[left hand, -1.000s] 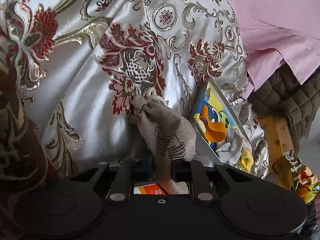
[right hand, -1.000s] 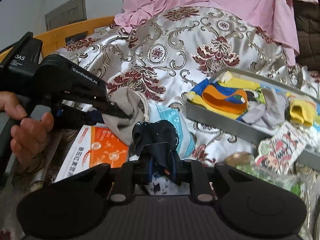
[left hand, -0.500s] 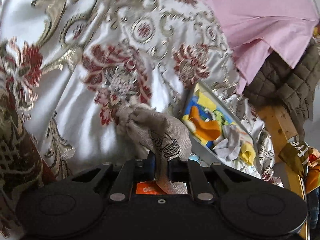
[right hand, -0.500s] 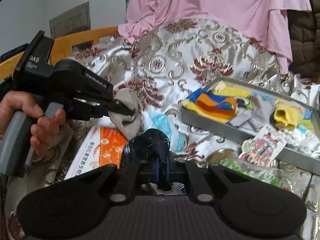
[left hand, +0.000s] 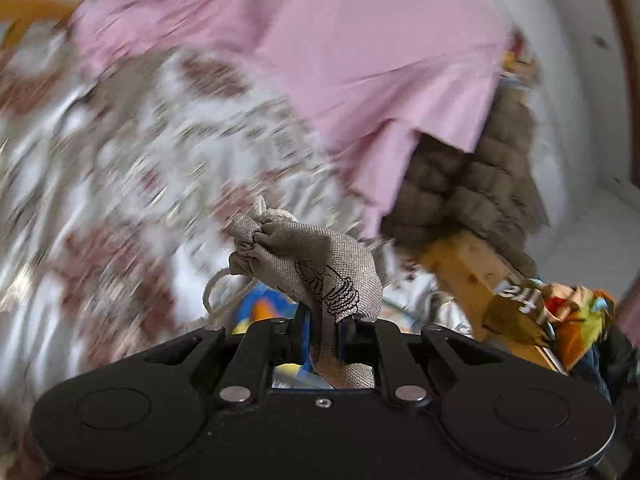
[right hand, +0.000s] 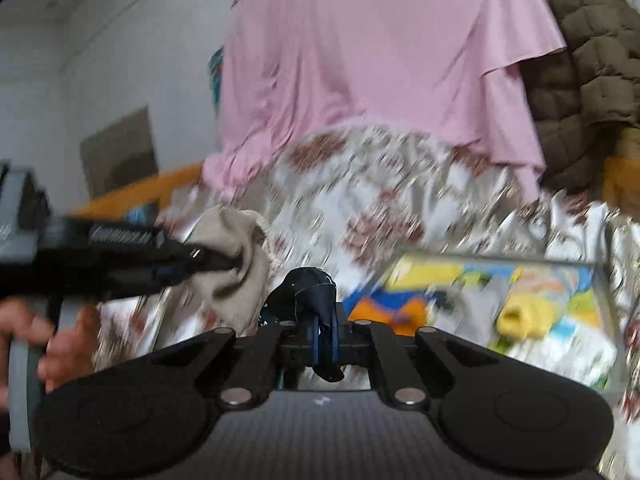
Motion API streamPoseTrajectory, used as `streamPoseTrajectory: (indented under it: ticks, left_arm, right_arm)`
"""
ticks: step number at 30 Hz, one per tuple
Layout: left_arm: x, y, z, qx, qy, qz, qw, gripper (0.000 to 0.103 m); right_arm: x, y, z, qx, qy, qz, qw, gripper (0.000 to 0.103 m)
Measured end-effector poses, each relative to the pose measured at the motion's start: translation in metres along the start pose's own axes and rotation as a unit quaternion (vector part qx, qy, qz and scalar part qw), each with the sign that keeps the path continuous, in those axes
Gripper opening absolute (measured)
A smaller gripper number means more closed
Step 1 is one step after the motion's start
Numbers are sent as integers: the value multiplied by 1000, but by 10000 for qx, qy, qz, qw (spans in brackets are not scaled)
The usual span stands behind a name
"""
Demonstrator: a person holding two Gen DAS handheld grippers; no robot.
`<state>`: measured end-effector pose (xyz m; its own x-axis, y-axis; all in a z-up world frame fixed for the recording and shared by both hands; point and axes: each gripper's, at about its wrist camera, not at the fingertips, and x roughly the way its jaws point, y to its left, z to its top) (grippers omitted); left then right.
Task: Organize soft objects
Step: 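Carry the pouch and navy cloth into the tray and open both tools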
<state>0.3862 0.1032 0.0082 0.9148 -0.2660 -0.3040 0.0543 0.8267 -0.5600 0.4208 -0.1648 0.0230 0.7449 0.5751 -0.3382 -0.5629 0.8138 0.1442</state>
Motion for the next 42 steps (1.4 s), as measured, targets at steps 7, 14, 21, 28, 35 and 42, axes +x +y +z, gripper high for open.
streamPoseTrajectory:
  ticks: [7, 14, 21, 28, 35, 42]
  left_arm:
    - [90, -40, 24, 485, 116, -147, 9986, 13]
    - [179, -62, 4, 1076, 837, -48, 9907, 13]
    - [230, -71, -22, 1166, 1329, 33, 9842, 14]
    - [254, -83, -38, 1480, 1730, 666, 9715, 18]
    - [246, -85, -37, 1489, 1713, 886, 9699, 41]
    - [219, -85, -28, 1416, 1504, 1006, 9733, 68]
  right_arm:
    - [40, -67, 36, 436, -241, -641, 9967, 7]
    - [73, -129, 23, 1115, -32, -1073, 9879, 7]
    - [86, -161, 7, 1528, 457, -1411, 9771, 7]
    - [91, -185, -11, 1797, 874, -1658, 9657, 15]
    - [83, -185, -6, 1763, 767, -1693, 9666, 54]
    - [53, -177, 5, 1586, 453, -1825, 9693, 76]
